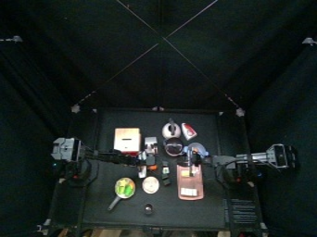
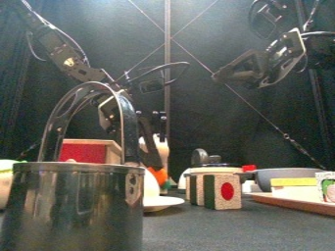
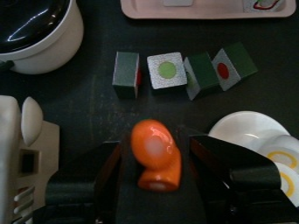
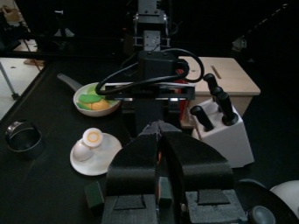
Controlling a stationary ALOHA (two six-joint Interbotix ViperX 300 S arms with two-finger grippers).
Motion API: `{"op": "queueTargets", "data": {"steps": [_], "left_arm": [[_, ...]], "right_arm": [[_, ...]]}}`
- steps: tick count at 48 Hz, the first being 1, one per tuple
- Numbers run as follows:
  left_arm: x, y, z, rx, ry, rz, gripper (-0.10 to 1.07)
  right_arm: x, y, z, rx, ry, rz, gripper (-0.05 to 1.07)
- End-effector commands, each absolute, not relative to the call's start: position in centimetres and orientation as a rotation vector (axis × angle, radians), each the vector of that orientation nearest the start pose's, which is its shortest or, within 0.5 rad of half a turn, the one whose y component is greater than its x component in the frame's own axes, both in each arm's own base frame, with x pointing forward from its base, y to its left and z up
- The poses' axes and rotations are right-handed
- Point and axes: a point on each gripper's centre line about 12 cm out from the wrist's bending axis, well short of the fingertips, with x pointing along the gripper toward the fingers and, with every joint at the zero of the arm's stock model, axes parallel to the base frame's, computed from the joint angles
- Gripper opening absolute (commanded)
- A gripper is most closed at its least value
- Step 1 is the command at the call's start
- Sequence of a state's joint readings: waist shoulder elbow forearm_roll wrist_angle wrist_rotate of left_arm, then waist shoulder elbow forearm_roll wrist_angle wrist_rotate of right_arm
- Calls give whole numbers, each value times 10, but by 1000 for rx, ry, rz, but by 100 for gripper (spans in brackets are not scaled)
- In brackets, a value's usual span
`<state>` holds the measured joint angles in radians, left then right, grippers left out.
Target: Place carrot top in front of knife holder
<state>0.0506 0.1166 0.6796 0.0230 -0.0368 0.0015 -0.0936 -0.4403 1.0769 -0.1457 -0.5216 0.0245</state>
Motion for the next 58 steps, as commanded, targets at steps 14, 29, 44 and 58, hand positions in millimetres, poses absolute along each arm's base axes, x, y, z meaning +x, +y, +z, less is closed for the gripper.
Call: {"op": "queueTargets", "data": {"steps": [14, 29, 44, 58], "left_arm": [[395, 21, 135, 1, 721, 41, 87], [395, 20, 142, 4, 701, 40, 87], [395, 20, 147, 3, 691, 40, 87], [396, 19, 148, 5, 684, 37, 87]], "right_arm": [[284, -18, 239, -94, 93, -14, 27], [284, -18, 239, -94, 94, -14, 27], [284, -18, 239, -94, 93, -14, 27], [284, -18, 239, -94, 91, -14, 27]]}}
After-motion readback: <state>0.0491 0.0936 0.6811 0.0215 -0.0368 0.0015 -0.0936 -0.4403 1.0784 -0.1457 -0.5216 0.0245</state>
